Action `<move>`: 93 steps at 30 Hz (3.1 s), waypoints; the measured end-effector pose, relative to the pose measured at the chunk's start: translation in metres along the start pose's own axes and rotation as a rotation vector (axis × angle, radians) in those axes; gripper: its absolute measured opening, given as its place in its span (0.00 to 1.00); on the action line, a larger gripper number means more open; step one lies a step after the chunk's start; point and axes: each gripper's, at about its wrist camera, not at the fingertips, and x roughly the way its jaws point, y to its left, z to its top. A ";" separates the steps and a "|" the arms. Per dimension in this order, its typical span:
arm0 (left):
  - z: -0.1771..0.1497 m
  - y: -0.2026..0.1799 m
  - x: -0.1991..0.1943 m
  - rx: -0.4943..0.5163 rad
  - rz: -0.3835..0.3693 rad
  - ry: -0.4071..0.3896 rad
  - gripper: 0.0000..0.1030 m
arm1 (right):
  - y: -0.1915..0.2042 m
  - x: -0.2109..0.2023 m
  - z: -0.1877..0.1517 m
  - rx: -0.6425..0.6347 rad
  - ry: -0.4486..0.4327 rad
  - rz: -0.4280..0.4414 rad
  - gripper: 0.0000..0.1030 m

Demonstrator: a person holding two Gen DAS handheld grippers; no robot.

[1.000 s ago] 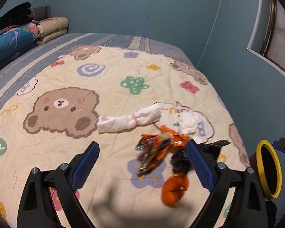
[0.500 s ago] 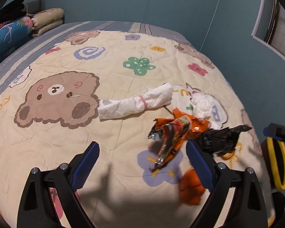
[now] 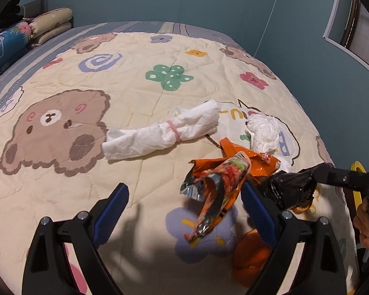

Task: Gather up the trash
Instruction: 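Grasp the orange snack wrapper with the left tool while the right tool grasps the black bag, then carry the wrapper and black bag over the yellow bin and open both tools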

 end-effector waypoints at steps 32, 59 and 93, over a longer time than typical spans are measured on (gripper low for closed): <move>-0.007 0.013 -0.029 -0.070 -0.063 -0.026 0.05 | 0.007 -0.026 -0.011 -0.072 -0.059 -0.029 0.02; -0.032 0.031 -0.100 -0.127 -0.086 -0.088 0.05 | -0.010 -0.123 -0.041 -0.031 -0.191 -0.019 0.02; -0.005 -0.105 -0.164 0.059 -0.263 -0.198 0.05 | -0.046 -0.278 -0.078 -0.003 -0.458 -0.038 0.02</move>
